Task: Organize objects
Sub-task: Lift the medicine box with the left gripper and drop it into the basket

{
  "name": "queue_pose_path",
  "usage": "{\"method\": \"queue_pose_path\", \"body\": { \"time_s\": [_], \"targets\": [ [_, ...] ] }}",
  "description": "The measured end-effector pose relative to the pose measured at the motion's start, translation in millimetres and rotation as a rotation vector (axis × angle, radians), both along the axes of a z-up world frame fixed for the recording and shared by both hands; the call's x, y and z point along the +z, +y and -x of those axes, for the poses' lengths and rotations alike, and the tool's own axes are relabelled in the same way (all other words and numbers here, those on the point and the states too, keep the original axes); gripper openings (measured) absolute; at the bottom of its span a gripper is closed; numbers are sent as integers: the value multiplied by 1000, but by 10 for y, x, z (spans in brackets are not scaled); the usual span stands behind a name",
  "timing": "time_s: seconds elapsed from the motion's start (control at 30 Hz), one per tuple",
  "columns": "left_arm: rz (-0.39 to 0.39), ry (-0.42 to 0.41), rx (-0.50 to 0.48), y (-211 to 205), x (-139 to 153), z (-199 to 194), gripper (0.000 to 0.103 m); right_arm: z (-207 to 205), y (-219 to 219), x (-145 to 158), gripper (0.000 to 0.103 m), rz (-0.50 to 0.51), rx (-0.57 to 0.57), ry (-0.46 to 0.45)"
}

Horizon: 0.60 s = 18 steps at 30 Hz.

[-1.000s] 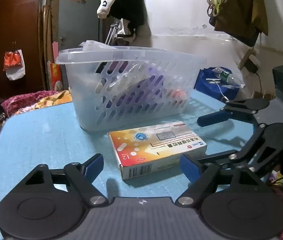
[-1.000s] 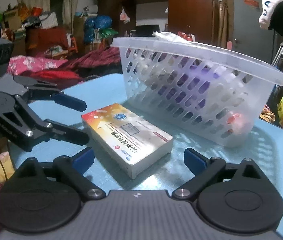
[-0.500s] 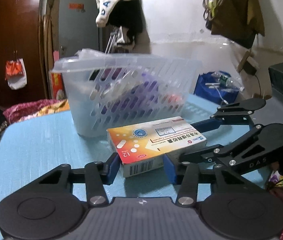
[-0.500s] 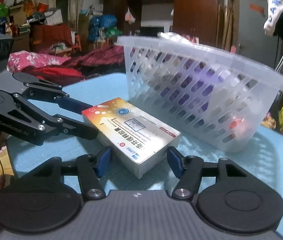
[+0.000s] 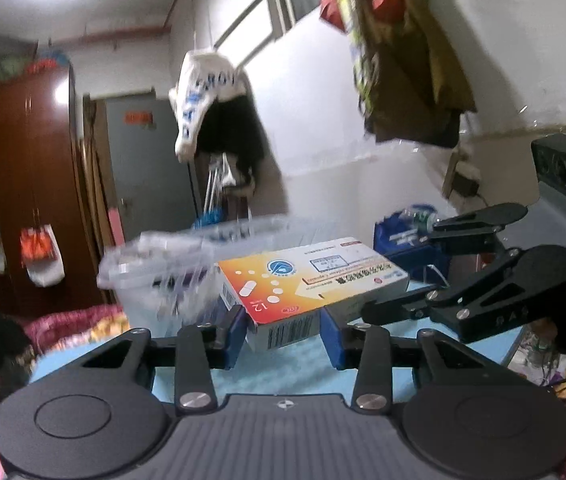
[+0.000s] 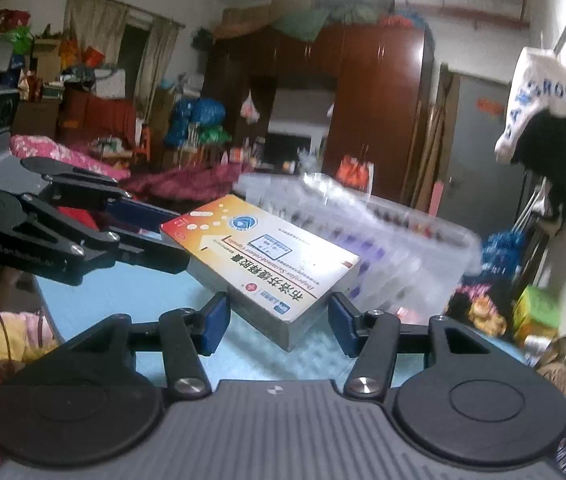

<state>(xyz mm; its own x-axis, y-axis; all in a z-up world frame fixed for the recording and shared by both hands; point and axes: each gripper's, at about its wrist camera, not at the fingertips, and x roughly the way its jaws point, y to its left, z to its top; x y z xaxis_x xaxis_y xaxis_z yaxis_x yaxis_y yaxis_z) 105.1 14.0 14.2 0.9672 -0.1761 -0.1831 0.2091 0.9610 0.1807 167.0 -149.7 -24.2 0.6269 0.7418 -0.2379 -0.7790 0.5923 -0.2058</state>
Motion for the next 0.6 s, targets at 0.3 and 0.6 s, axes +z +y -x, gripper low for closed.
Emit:
{"method": "queue_pose_path", "body": {
  "time_s": [0.3,0.6],
  "targets": [
    [-28,-129,-23,-193,520,25,43,8,-165,542,56,-66,-11,-119],
    [-30,-141,-13,-228,862,-444,43,-367,-109,813,54,-85,-63,-133]
  ]
}}
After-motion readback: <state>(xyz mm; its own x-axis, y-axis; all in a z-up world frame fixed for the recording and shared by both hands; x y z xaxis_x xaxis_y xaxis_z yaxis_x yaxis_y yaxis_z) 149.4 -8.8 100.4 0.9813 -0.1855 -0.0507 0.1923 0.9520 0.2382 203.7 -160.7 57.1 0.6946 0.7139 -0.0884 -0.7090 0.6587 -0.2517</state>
